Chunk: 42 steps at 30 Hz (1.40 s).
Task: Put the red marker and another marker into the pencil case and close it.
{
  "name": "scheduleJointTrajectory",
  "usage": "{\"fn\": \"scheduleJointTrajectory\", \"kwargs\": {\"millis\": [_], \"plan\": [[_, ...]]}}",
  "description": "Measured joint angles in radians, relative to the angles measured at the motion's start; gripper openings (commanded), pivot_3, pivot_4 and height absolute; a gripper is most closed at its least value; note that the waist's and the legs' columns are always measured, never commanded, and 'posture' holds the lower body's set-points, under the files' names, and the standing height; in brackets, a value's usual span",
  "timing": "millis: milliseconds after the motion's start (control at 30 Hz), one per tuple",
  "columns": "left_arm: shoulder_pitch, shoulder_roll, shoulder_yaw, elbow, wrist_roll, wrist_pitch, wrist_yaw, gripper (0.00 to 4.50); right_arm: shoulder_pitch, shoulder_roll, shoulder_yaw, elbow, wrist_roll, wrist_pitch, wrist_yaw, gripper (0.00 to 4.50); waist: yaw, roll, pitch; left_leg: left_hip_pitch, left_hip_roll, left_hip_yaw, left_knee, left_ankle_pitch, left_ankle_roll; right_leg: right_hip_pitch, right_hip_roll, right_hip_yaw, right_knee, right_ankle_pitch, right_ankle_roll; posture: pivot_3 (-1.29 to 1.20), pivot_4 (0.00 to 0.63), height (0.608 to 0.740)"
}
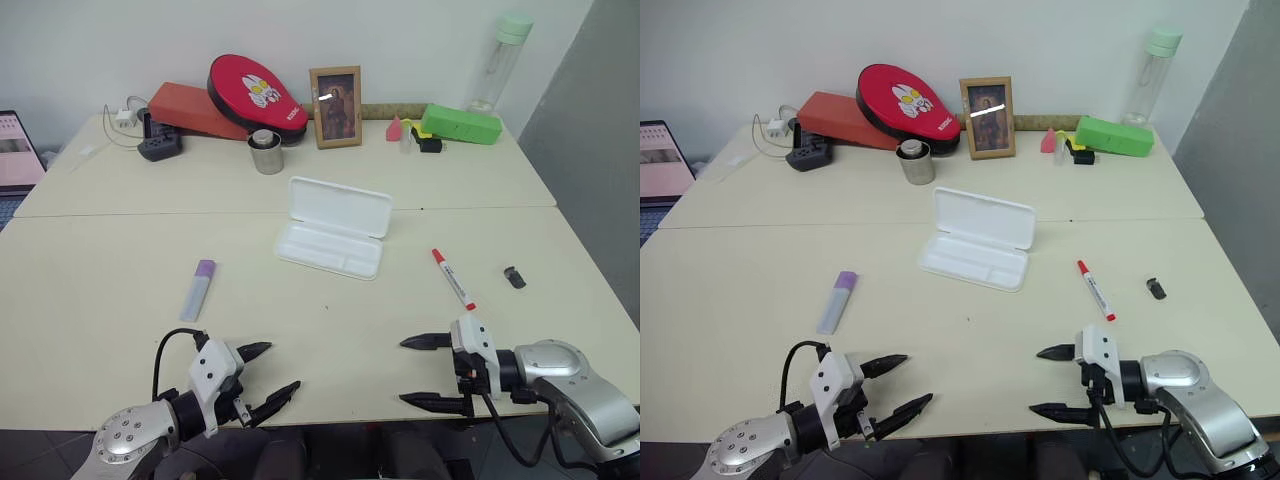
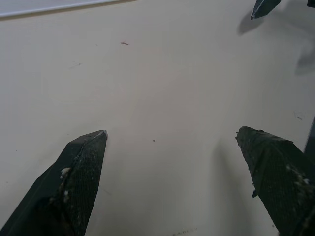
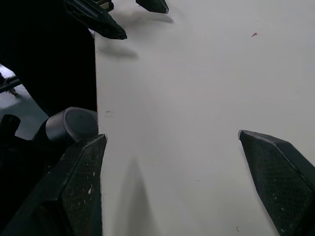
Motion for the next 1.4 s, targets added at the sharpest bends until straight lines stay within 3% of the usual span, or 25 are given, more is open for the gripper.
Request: {"fn": "scheduleJointTrajectory", "kwargs": {"millis": [1033,1167,1400], "plan": [[-0.018,0.004,0.000,-0.024,-0.001,0.021,-0.019,4.48,0.020,-0.035,0.009,-0.034,0.033,0.052,0.024,4.50,0.000,0.000,0.000,0.000,0.000,0.000,0.000,0.000,0.000,0.000,0.000,0.000,0.000,0.000,0.000,0.00,0.150,0.740],[-0.063,-0.035,0.008,-0.024,-0.035,0.034,0.003,4.48,-0.047,-0.028,-0.007,-0.038,0.076,0.146,-0.014,4.50,-0.001,0.000,0.000,0.000,0.000,0.000,0.000,0.000,0.000,0.000,0.000,0.000,0.000,0.000,0.000,0.00,0.150,0.740],[-0.305,-0.163,0.081,-0.035,-0.137,0.065,0.156,4.48,-0.421,0.124,-0.029,0.025,0.060,0.258,-0.217,4.50,-0.001,0.000,0.000,0.000,0.003,0.001,0.001,0.000,0.000,0.000,0.004,0.000,0.001,0.003,-0.005,0.00,0.150,0.740]]}}
